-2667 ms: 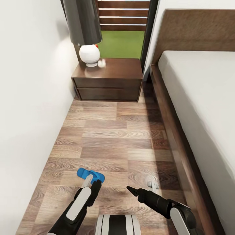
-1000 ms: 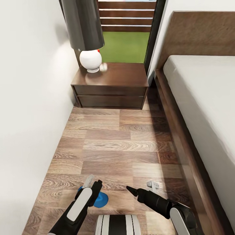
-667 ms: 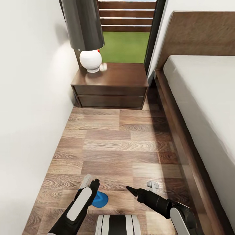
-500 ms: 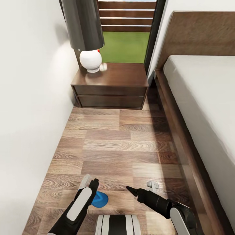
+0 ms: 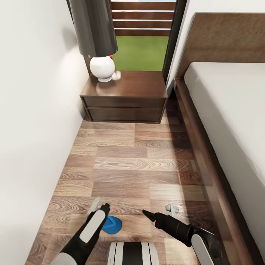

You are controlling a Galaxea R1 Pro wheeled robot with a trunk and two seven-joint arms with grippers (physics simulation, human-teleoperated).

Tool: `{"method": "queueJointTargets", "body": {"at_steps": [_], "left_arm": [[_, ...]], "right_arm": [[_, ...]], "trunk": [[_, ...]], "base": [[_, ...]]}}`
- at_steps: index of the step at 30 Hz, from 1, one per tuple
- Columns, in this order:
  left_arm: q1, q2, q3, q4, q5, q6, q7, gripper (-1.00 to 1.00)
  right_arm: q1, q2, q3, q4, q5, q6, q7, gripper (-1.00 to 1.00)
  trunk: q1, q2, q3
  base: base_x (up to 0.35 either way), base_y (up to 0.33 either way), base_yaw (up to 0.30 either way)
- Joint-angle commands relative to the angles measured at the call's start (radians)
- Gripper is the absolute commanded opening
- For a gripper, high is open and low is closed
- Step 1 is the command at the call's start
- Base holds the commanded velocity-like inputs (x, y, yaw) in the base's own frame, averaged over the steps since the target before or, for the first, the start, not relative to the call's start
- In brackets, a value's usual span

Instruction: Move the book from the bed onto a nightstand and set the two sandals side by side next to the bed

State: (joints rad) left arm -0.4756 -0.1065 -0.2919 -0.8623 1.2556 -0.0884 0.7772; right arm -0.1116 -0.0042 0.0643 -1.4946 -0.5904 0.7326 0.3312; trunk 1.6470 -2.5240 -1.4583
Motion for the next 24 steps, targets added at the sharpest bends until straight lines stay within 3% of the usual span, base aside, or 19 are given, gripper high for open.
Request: {"method": "queueJointTargets", "body": {"at_steps": [1, 10, 24], "left_arm": [[-0.013, 0.000, -0.003, 0.024, 0.008, -0.008, 0.000, 1.00], [-0.039, 0.000, -0.005, 0.077, 0.006, -0.001, -0.084, 1.00], [-0.044, -0.004, -0.006, 0.080, 0.006, 0.028, -0.093, 1.00]], "right_arm": [[0.000, 0.000, 0.000, 0.000, 0.000, 0.004, 0.002, 1.00], [0.000, 0.000, 0.000, 0.000, 0.000, 0.004, 0.002, 1.00], [0.000, 0.000, 0.000, 0.000, 0.000, 0.004, 0.001, 1.00]], "trunk": [[0.000, 0.000, -0.001], [0.000, 0.000, -0.001], [0.000, 0.000, -0.001]], "base": [[0.000, 0.000, 0.000], [0.000, 0.000, 0.000], [0.000, 0.000, 0.000]]}}
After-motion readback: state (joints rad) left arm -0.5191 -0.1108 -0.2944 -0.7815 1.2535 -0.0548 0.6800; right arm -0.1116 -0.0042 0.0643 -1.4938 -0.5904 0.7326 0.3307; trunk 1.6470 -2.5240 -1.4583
